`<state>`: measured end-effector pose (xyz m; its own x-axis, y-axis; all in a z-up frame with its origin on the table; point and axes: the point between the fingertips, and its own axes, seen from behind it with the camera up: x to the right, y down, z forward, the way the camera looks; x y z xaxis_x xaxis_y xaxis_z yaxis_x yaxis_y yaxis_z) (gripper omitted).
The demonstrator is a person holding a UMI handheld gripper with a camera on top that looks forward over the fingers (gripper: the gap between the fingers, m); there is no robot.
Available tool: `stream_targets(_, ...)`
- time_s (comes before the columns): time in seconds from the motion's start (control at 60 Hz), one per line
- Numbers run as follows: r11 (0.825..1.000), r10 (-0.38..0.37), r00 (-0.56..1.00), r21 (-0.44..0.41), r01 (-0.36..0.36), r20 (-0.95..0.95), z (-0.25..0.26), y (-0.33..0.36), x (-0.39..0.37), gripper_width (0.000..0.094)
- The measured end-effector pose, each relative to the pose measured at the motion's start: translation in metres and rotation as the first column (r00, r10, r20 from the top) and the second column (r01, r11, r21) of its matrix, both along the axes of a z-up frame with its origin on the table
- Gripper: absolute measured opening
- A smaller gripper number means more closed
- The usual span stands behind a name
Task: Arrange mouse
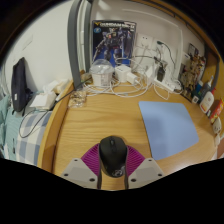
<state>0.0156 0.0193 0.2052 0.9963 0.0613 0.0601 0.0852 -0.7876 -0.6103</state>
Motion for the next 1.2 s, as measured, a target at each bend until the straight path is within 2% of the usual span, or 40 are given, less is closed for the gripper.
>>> stream_targets(0.05, 1.000, 0.013, 1.000, 0.012, -0.013, -0.017, 0.013, -0.001, 0.000, 0.0303)
stream_targets(0.183, 0.992, 0.022, 0.999, 0.126, -0.018, -0.031, 0.094, 0.024, 0.014, 0.0302)
stream_targets(0.283, 0.974, 0.010, 1.000, 0.228, -0.007, -0.013, 0.183, 0.055, 0.047, 0.0303)
stream_targets(0.317, 0.967, 0.001, 1.000, 0.254, 0.000, -0.003, 0.175, 0.067, 0.050, 0.0303)
stream_targets(0.45, 0.943, -0.055, 0.997, 0.332, 0.036, 0.048, 0.248, 0.107, 0.112, 0.0303)
stream_targets(0.567, 0.944, -0.090, 0.995, 0.322, 0.070, 0.050, 0.230, 0.130, 0.164, 0.0301)
stream_targets(0.767, 0.981, -0.103, 0.992, 0.174, 0.089, 0.071, 0.145, 0.140, 0.232, 0.0301)
stream_targets(0.85, 0.990, -0.098, 0.993, 0.109, 0.090, 0.068, 0.102, 0.137, 0.245, 0.0303)
stream_targets(0.95, 0.995, -0.089, 0.996, 0.048, 0.088, 0.023, 0.056, 0.136, 0.247, 0.0301)
stream_targets(1.1, 0.998, -0.037, 0.999, -0.052, 0.037, 0.010, 0.000, 0.122, 0.240, 0.0307)
stream_targets(1.133, 0.999, -0.027, 1.000, -0.027, 0.028, 0.015, 0.000, 0.125, 0.239, 0.0305)
stream_targets(1.2, 0.999, -0.027, 1.000, -0.031, 0.027, 0.006, -0.001, 0.123, 0.238, 0.0304)
